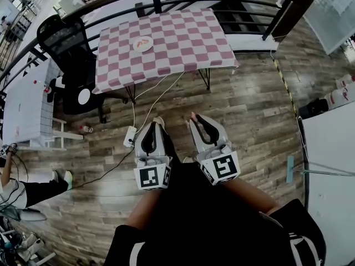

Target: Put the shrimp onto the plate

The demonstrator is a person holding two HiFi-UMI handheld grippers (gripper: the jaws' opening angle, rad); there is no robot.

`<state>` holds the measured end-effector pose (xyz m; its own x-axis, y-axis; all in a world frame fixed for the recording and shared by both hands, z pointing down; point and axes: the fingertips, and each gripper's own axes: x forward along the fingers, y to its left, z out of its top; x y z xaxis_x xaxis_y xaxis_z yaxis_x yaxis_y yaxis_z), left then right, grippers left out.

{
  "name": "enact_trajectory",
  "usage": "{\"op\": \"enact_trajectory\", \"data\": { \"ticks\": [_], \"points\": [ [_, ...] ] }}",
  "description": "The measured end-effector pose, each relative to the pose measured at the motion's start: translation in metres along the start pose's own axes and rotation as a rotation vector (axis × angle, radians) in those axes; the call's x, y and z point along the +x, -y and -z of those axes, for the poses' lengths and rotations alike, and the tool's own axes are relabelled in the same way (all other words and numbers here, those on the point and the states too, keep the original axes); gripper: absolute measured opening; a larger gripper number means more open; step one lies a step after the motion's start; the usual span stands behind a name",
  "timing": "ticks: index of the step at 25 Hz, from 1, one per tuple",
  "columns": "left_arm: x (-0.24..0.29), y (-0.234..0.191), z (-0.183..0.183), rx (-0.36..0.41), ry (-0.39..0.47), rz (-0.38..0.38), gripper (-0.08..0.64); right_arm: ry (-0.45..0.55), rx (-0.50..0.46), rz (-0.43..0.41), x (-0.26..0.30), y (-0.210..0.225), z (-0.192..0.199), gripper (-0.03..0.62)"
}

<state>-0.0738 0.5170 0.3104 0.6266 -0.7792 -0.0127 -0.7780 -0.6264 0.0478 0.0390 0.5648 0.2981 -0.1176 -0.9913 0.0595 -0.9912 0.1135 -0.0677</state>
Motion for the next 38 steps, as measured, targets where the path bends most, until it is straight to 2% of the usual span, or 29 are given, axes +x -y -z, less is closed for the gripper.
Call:
{"op": "enact_trajectory", "data": {
  "ticks": [9,14,19,24,29,33,38],
  "points": [
    [0.034,-0.021,0.000,-0.007,0.007,-0.024,0.008,-0.014,0.033,0.008,0.039,0.026,0.006,0.058],
    [0.066,-0.060,0.012,-0.047,-0.008,-0.064,0.008,-0.023,0.035,-0.005,0.079,0.029,0.013,0.058],
    [0.109,-0.095,0.022,-0.056,-0.014,-0.080,0.008,-0.015,0.021,0.027,0.128,0.049,0.006,0.058],
    [0.149,-0.141,0.036,-0.082,-0.030,-0.106,0.008,-0.058,0.007,0.004,0.197,0.052,0.017,0.058],
    [0.198,-0.191,0.027,-0.093,-0.032,-0.123,0.008,-0.089,0.002,-0.053,0.274,0.043,0.008,0.058],
    [0.247,-0.231,0.022,-0.125,-0.023,-0.120,0.008,-0.099,-0.031,-0.083,0.340,0.041,0.001,0.058],
    [0.306,-0.267,0.014,-0.128,-0.010,-0.093,0.008,-0.109,-0.065,-0.076,0.408,0.050,-0.012,0.058]
  ]
}}
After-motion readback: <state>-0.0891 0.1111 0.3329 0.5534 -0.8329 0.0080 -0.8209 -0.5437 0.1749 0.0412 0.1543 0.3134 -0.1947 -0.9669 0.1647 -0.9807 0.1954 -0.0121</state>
